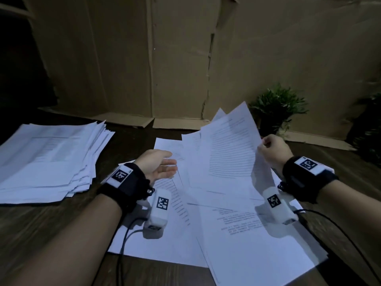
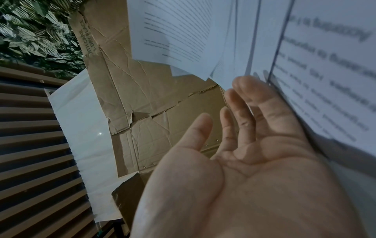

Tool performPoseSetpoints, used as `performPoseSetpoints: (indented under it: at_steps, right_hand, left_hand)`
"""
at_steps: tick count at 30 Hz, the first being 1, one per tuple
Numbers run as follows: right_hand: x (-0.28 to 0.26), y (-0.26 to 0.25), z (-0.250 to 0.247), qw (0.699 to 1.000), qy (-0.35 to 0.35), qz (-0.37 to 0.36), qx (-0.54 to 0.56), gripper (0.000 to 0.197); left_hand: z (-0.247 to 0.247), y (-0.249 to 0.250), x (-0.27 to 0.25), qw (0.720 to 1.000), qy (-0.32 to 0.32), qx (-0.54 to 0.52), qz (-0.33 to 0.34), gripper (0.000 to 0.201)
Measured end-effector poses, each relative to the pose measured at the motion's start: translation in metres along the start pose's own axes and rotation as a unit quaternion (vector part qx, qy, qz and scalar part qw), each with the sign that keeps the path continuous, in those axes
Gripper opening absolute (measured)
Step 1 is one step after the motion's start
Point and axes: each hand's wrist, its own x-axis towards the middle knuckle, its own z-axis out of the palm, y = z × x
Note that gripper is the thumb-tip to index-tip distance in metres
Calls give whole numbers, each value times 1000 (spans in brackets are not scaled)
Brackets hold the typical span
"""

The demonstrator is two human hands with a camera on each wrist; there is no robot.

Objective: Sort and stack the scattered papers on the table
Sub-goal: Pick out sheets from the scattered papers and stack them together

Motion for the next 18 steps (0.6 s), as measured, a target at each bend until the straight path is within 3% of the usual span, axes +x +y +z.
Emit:
performPoseSetpoints:
  at_steps: [5,10,12,14,18]
  right_hand:
    - [10,6,-27,995,86,-40,-15,9]
    - [8,-2,-44,992,96,-68,34,8]
    - [7,-13,-48,991,64,-40,106,13]
    - [0,-29,-45,979,-17,-4,205,19]
    - [-16,-54,-23,947,-172,2,272,15]
  left_hand:
    - [-1,1,2,1000,3,9,-6,30]
    - [-2,1,3,1000,-10,17,-7,35]
    - [-1,1,3,1000,-22,11,5,38]
    - [1,3,2,998,-57,-4,22,43]
    - [6,7,0,979,-183,-73,45,43]
